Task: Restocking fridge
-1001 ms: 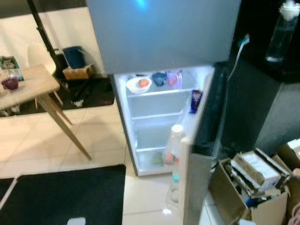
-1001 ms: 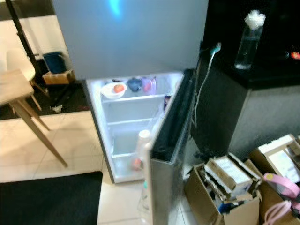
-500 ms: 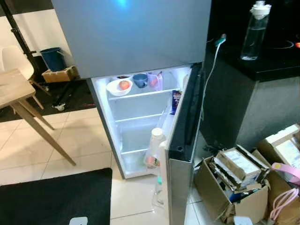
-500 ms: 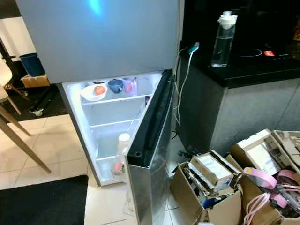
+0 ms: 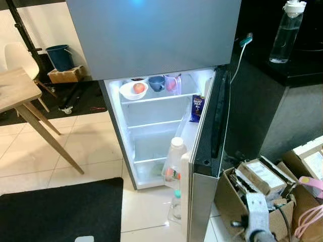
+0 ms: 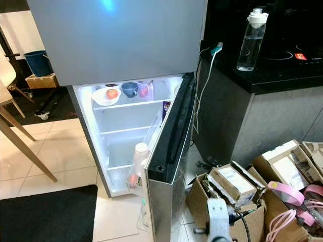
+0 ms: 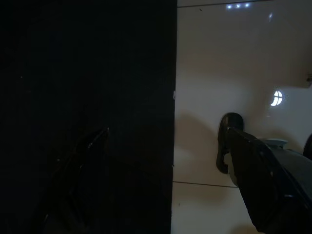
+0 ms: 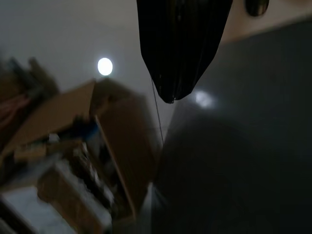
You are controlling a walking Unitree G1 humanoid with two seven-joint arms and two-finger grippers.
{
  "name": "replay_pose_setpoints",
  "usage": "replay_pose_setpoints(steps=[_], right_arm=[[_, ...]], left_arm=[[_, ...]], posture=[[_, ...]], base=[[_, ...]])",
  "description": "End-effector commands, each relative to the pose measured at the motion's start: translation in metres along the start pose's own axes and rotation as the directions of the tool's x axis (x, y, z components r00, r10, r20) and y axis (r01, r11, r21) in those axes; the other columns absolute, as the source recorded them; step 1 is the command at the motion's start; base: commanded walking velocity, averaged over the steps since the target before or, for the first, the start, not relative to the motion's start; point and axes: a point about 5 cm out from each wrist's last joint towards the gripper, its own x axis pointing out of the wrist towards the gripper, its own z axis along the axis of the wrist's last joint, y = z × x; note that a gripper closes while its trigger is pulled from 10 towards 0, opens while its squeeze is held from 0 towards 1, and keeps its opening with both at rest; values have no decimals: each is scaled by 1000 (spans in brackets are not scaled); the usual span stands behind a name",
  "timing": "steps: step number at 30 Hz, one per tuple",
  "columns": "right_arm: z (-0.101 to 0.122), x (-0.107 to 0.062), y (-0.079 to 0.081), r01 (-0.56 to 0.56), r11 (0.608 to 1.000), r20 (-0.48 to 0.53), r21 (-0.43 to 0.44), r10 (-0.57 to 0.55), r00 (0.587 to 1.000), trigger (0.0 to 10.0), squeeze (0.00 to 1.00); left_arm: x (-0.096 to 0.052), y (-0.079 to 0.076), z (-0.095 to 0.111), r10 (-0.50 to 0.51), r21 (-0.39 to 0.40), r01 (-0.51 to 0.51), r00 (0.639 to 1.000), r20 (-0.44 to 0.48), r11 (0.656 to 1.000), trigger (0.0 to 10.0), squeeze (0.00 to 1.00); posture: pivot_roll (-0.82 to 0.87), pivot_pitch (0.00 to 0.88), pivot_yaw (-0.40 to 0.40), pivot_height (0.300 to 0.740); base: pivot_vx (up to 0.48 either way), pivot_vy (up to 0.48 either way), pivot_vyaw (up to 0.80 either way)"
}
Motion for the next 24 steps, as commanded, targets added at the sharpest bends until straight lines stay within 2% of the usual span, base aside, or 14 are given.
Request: replay_pose_setpoints(steps=[1,7,9,10,11,12,13,14,15,16,17,19,21,24], right_arm=[[-4,0,6,-10,1000,-27,-9,10,1000,10000,0],[34,12,36,-105,993,42,45,103,994,10000,0],[83,13,97,-357,931,174,79,340,924,10000,0],[83,13,97,-357,931,174,79,340,924,10000,0],[134,-13,163,-661,749,348,44,609,713,10000,0],[134,-13,163,-661,749,348,44,609,713,10000,0],[150,-26,182,-749,663,405,18,680,612,10000,0],[150,-26,182,-749,663,405,18,680,612,10000,0],[168,-49,202,-854,520,472,-4,754,457,10000,0],[168,-49,202,-854,520,472,-4,754,457,10000,0],[181,-69,215,-916,399,509,-41,797,324,10000,0],[183,-79,220,-938,338,513,-70,819,257,10000,0],[177,-79,220,-941,328,494,-81,833,248,10000,0],[155,-62,208,-908,412,421,-71,838,347,10000,0]], left_arm=[[-2,8,-10,20,18,-19,999,-33,1000,10000,0],[-3,8,-13,21,18,-20,999,-39,1000,10000,0],[-3,8,-14,20,18,-19,999,-43,1000,10000,0],[-3,8,-14,20,18,-19,999,-43,1000,10000,0],[-3,7,-15,18,19,-17,999,-46,1000,10000,0],[-3,7,-15,18,19,-17,999,-46,1000,10000,0],[-3,7,-15,17,20,-16,999,-47,1000,10000,0],[-3,7,-15,17,20,-16,999,-47,1000,10000,0],[-3,7,-15,16,21,-15,999,-47,1000,10000,0],[-3,7,-15,16,21,-15,999,-47,1000,10000,0],[-3,7,-16,15,21,-14,999,-47,1000,10000,0],[-3,7,-16,16,20,-15,999,-46,1000,10000,0],[-3,7,-16,17,20,-16,999,-47,1000,10000,0],[-3,6,-18,18,21,-17,999,-49,1000,10000,0]], posture=[[-65,139,85,721],[-71,144,82,721],[-72,146,83,721],[-72,146,83,721],[-70,146,82,721],[-70,146,82,721],[-70,145,81,721],[-70,145,81,721],[-67,145,78,721],[-67,145,78,721],[-64,144,74,721],[-65,143,73,721],[-67,143,72,721],[-67,144,72,721]], base=[[0,0,0],[0,0,0],[0,0,0],[0,0,0],[0,0,0],[0,0,0],[0,0,0],[0,0,0],[0,0,0],[0,0,0],[0,0,0],[0,0,0],[0,0,0],[0,0,0]])
